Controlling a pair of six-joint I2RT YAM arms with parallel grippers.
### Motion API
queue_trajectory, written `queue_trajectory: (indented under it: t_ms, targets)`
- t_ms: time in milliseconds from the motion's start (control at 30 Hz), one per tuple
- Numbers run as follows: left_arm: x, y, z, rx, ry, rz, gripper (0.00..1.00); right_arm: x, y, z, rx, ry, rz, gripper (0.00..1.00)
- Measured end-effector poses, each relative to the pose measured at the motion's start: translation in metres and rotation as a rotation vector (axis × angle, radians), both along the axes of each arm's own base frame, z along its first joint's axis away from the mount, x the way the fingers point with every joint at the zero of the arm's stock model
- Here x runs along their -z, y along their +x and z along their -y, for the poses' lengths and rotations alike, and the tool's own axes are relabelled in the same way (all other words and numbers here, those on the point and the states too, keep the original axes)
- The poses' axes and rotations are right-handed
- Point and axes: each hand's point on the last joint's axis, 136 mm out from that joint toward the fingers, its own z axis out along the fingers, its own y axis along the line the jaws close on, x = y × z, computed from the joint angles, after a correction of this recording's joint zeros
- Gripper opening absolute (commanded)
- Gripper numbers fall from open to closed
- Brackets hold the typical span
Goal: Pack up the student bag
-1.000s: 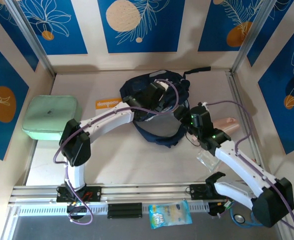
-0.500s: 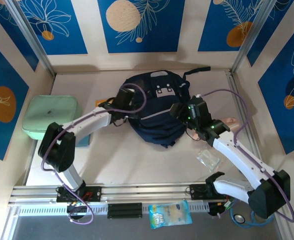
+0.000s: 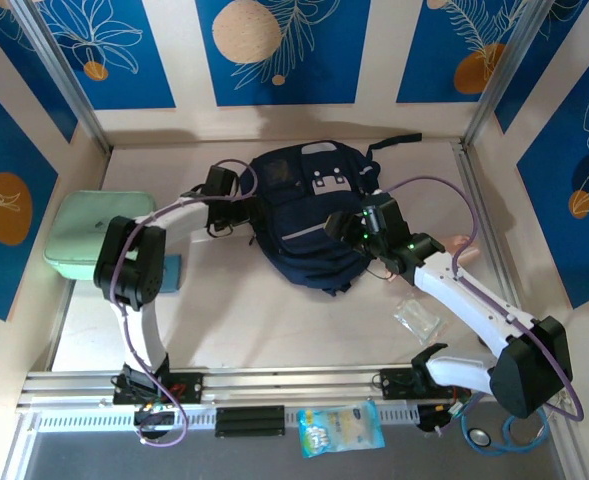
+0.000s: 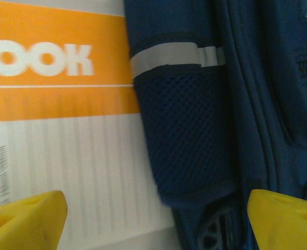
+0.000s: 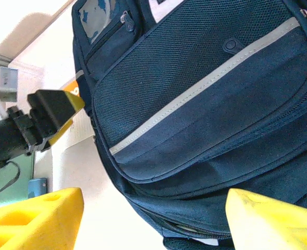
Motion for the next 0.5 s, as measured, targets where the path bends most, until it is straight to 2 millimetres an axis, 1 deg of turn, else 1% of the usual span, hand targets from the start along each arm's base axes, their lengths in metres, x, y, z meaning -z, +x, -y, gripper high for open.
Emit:
queue_trajectory:
  t_ms: [100, 167, 333, 400, 500]
  targets:
    - [0.009, 0.005, 0.005, -0.011, -0.022, -0.017, 0.88, -0.001, 0.0, 0.0, 0.0, 0.001, 0.001, 0.73]
    - [0.014, 0.005, 0.006, -0.012, -0.027, -0.028, 0.88, -0.002, -0.001, 0.001, 0.001, 0.003, 0.006, 0.73]
    - [0.017, 0.003, 0.007, -0.024, -0.068, -0.032, 0.89, -0.009, 0.0, 0.004, 0.008, 0.013, 0.022, 0.73]
    - [0.015, -0.002, 0.008, -0.025, -0.099, -0.021, 0.89, -0.009, 0.0, 0.004, 0.01, 0.015, 0.022, 0.72]
    - [0.015, -0.021, 0.009, -0.015, -0.142, -0.024, 0.9, -0.009, 0.0, 0.005, 0.01, 0.019, 0.02, 0.72]
